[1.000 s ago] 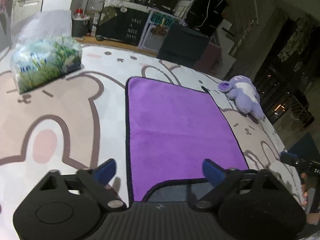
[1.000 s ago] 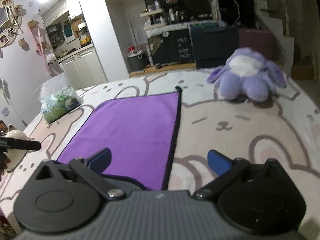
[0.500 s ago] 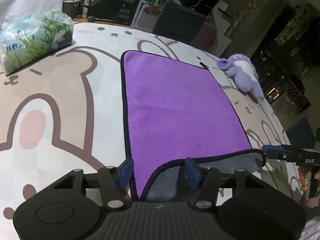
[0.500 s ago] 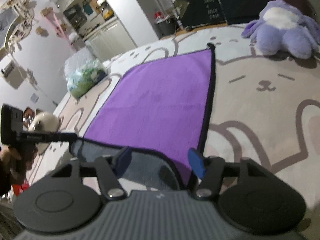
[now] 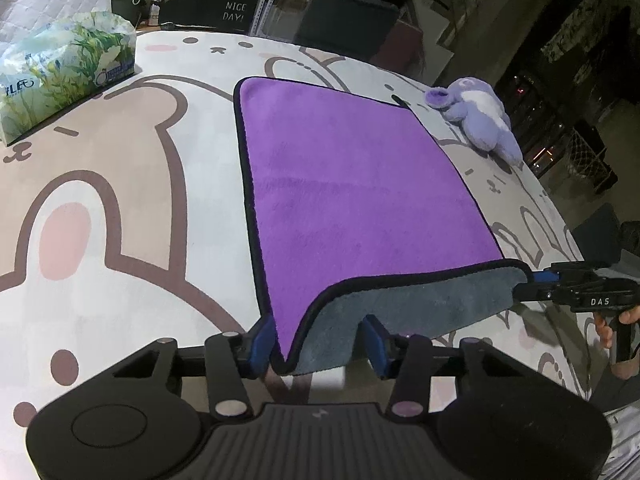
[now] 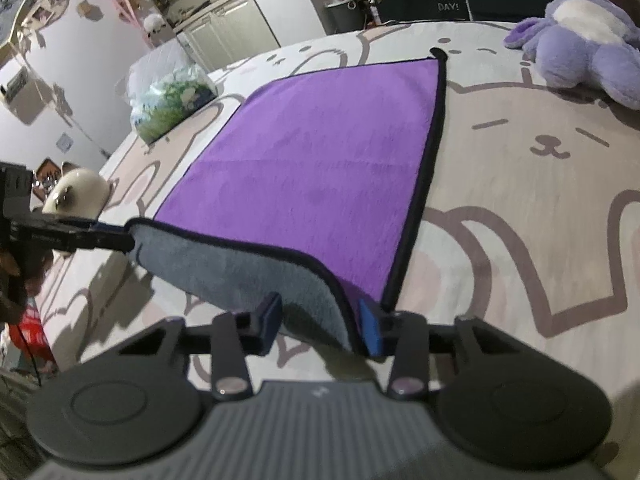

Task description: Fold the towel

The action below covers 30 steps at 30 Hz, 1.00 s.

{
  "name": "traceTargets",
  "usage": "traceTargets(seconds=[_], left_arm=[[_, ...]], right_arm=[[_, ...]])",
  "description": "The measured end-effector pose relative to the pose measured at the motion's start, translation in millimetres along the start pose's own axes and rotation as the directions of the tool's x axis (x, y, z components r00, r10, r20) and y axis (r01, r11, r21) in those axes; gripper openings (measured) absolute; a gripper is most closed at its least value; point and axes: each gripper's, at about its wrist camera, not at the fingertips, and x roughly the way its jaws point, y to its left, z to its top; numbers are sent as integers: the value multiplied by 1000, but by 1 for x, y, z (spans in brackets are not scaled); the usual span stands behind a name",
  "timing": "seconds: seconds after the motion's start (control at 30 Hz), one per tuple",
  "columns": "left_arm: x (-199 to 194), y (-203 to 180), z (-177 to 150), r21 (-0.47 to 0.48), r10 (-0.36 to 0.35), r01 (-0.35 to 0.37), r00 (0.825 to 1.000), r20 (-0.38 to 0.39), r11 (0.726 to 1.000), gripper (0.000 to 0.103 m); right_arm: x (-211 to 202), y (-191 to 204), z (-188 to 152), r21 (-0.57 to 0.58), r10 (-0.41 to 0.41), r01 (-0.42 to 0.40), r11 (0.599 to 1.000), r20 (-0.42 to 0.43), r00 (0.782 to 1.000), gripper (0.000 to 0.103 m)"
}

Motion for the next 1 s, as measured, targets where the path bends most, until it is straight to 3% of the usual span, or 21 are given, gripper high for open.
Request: traceTargets(seconds=[0.13, 0.4, 0.6, 1.0], left_arm=[[2, -1, -2, 7, 14, -14, 1000, -7, 1000, 40], [3, -5, -1, 38, 39, -38, 999, -16, 999, 12], [-1, -6, 1, 54, 58, -58, 998, 4, 997, 8], [-17, -17, 19, 65, 108, -113, 991, 83, 991, 7]], right_arm=[[3, 4, 0, -28, -19, 18, 999, -16, 1000, 39], [3, 10, 2, -64, -34, 33, 997, -15, 999, 17], [-3, 15, 6, -78, -44, 44, 996, -3, 999, 10], [-25, 16, 16, -67, -49, 55, 996, 94, 994, 8]])
